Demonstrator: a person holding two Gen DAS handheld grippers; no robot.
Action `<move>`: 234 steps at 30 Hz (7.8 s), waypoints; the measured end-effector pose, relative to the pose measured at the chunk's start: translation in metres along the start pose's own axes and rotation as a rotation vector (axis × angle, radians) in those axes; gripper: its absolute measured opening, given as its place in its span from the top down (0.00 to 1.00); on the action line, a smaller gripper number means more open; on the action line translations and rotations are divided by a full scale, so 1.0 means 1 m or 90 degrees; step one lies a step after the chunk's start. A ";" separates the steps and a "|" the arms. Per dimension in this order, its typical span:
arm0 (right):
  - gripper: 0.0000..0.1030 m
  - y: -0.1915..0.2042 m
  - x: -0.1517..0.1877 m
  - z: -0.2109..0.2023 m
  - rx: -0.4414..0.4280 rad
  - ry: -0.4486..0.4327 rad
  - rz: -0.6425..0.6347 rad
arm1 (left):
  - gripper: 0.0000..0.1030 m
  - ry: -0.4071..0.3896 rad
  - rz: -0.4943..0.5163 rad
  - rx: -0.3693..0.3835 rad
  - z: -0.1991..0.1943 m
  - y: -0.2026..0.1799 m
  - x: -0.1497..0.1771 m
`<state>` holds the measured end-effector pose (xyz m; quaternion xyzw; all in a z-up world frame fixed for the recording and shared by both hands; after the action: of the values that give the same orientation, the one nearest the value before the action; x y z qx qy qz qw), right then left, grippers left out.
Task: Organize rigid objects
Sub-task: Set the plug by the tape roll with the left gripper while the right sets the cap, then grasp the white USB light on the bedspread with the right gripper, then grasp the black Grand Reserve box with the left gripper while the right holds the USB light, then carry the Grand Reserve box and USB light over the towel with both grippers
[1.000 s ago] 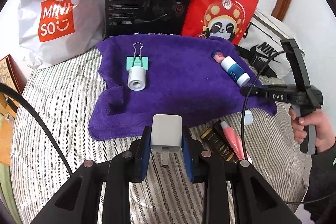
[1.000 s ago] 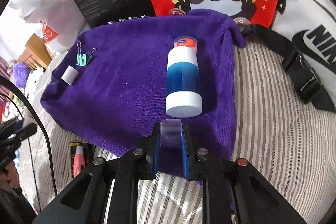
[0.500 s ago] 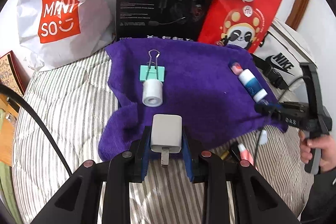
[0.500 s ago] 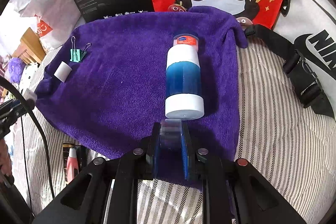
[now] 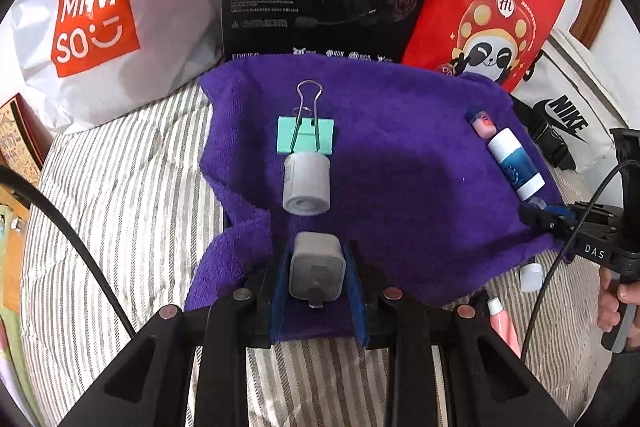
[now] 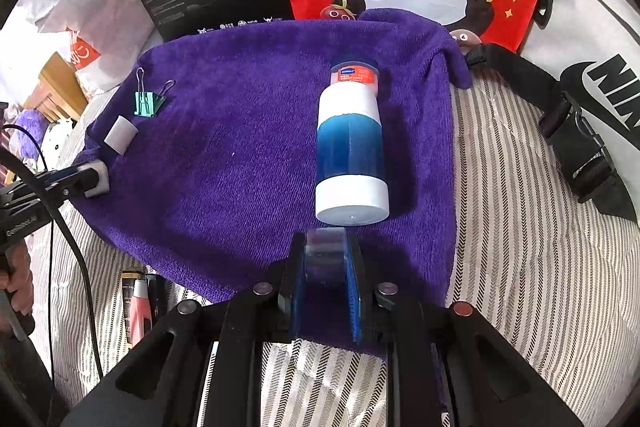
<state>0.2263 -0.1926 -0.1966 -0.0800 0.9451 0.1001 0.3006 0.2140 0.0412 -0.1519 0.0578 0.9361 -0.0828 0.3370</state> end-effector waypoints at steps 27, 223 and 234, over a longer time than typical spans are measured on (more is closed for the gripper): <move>0.49 -0.011 0.006 -0.059 -0.005 -0.082 0.035 | 0.74 0.022 0.028 -0.020 0.022 -0.001 -0.001; 0.77 0.019 0.036 -0.122 -0.045 -0.196 0.001 | 0.78 -0.008 0.015 0.047 -0.064 -0.052 0.054; 0.77 0.031 -0.011 -0.090 -0.037 -0.187 -0.044 | 0.78 -0.004 0.016 0.051 -0.057 -0.041 0.039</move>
<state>0.1789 -0.1832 -0.1137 -0.1055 0.8842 0.1281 0.4367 0.1414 0.0140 -0.1288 0.0823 0.9301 -0.1161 0.3386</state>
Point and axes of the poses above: each gripper's, at about its wrist camera, not at the fingertips, and z roughly the way its jaws point, y to its left, x to its underside, the point moved 6 cm from there along z, roughly the way its jaws point, and after that the axes turned 11 degrees about -y, right-handed, at the moved point
